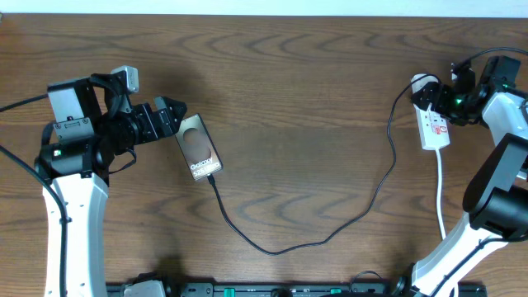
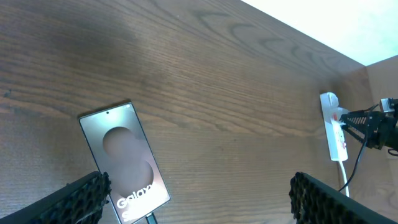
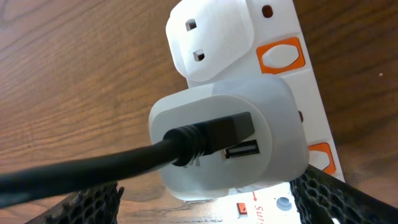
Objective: Plug charger to phone and switch on socket
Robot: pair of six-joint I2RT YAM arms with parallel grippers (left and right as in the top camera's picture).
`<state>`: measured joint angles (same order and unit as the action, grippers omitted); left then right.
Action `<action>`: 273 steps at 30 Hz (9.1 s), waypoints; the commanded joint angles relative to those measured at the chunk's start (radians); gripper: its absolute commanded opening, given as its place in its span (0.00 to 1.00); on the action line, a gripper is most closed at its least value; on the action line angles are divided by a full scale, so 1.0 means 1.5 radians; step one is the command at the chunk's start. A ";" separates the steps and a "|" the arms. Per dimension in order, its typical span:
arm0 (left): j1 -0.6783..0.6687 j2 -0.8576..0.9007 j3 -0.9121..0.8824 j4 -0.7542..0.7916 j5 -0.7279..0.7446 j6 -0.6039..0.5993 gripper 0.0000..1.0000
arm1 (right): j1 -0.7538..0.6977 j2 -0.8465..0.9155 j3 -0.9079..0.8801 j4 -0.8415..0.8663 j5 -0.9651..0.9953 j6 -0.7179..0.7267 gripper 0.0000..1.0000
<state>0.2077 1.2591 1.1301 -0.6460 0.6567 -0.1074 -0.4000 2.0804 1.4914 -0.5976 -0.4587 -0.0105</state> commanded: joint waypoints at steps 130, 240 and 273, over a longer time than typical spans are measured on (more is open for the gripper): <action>0.002 0.000 0.005 0.010 0.011 0.005 0.94 | 0.076 0.050 -0.089 0.042 -0.100 0.079 0.73; 0.002 0.000 0.005 0.010 0.009 0.007 0.94 | 0.034 0.023 0.029 -0.022 0.057 -0.018 0.88; 0.002 0.000 0.005 0.010 0.008 0.007 0.94 | 0.045 0.035 0.029 -0.016 0.020 0.007 0.87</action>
<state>0.2077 1.2591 1.1301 -0.6292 0.6563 -0.1070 -0.3576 2.1002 1.5307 -0.6098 -0.3553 -0.0177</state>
